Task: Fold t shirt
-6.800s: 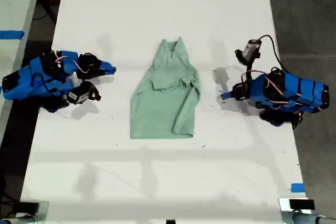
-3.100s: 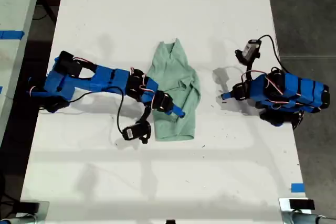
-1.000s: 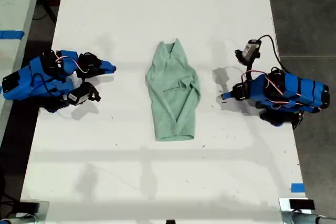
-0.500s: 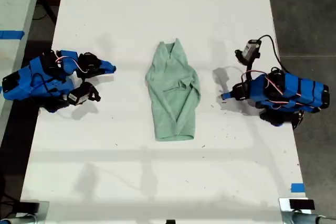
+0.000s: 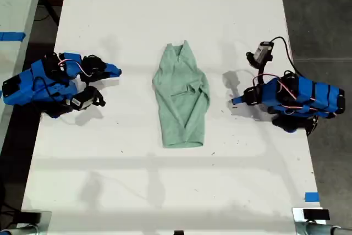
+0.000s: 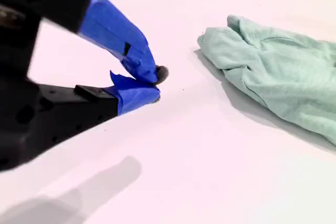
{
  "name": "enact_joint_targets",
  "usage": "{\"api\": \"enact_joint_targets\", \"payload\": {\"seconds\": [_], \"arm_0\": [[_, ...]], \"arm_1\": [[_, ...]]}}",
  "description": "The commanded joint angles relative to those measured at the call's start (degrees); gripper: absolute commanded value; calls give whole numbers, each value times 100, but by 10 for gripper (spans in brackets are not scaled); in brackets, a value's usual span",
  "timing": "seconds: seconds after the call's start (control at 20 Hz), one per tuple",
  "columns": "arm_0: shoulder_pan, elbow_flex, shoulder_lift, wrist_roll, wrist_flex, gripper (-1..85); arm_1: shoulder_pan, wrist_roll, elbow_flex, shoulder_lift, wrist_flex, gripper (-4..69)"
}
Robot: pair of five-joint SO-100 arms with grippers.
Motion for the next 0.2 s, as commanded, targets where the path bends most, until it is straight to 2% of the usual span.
{"api": "enact_joint_targets", "payload": {"seconds": [0.0,0.15], "arm_0": [[35,246,44,-44,9,-2],[26,246,44,-35,9,-2]], "arm_1": [[-53,-62,290,79,9,22],[-53,-62,290,79,9,22]]}}
